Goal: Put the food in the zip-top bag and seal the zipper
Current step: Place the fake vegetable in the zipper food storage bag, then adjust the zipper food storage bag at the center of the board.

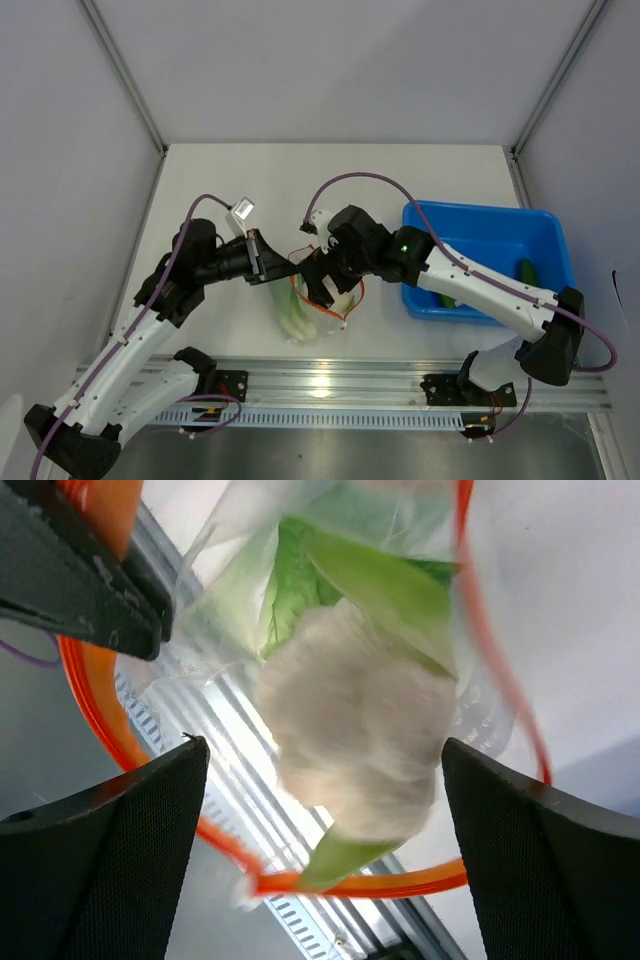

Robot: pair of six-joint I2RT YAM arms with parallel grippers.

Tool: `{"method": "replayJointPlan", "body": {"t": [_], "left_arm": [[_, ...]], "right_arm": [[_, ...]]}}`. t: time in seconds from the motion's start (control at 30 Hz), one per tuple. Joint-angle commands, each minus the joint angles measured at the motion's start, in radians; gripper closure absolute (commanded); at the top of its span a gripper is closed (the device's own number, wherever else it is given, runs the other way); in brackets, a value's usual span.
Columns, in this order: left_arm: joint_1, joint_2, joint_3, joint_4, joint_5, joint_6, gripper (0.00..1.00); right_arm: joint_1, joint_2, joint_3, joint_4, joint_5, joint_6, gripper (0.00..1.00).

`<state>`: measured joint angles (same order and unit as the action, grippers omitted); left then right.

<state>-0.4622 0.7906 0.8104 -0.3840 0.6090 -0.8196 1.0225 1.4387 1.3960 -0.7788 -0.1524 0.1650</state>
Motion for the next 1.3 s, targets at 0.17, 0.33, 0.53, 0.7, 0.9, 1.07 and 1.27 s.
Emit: {"method": "replayJointPlan", "body": {"t": [0.17,0.33,0.53,0.7,0.9,1.07,1.27], "left_arm": [[0.005,-0.019,0.004,0.023,0.021,0.004,0.99],[0.005,-0.014,0.006,0.03,0.026,0.002,0.99],[0.005,-0.016,0.01,0.031,0.029,0.0,0.99],[0.005,-0.025,0.009,0.028,0.029,-0.003,0.99],[0.005,-0.037,0.019,0.017,0.04,-0.007,0.99],[0.005,-0.044,0.019,0.019,0.046,-0.015,1.0],[0.005,-0.044,0.022,0.019,0.052,-0.021,0.99]], "right_arm": [[0.019,-0.086,0.126,-0.002,0.152,0.16,0.01],[-0.041,-0.204,0.15,-0.068,0.309,0.286,0.01],[-0.222,-0.271,-0.093,-0.01,0.084,0.306,0.03],[-0.315,-0.287,-0.285,0.183,-0.063,0.341,0.21],[-0.351,-0.247,-0.35,0.309,-0.156,0.243,0.33],[-0.361,-0.216,-0.388,0.398,-0.254,0.214,0.37],[-0.361,-0.184,-0.419,0.466,-0.265,0.215,0.45]]}}
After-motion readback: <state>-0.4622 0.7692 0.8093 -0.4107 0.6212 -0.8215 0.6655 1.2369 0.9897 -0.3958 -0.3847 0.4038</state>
